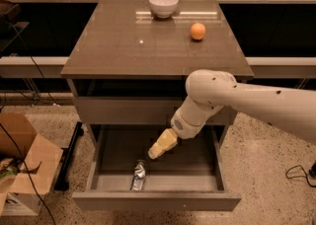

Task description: Pick redbull can from middle drawer and place on counter

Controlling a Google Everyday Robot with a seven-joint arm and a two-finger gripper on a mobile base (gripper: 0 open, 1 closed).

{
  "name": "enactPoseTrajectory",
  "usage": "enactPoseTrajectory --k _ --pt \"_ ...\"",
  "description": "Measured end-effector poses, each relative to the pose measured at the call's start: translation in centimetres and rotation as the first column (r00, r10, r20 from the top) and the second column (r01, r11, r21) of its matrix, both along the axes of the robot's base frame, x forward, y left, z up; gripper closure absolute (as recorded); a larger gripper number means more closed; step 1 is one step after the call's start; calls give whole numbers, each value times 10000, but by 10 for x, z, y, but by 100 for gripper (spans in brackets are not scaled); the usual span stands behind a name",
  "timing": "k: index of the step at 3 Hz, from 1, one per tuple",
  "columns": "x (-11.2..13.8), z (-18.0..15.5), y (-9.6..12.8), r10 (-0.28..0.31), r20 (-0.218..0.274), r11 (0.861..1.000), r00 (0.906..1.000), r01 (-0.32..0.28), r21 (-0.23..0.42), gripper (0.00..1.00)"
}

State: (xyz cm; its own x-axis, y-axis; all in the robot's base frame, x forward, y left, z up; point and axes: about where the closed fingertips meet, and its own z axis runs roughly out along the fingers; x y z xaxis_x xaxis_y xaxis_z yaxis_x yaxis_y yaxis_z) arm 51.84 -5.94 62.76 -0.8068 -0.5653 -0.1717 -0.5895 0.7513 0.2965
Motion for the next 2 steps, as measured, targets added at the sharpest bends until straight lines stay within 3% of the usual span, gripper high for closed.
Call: enactPoseTrajectory --k 1,2 --pt "3 -24 10 -140 -564 9995 9983 156 286 0" --pt "12 -66 28 -650 -1423 9945 9877 758 717 0"
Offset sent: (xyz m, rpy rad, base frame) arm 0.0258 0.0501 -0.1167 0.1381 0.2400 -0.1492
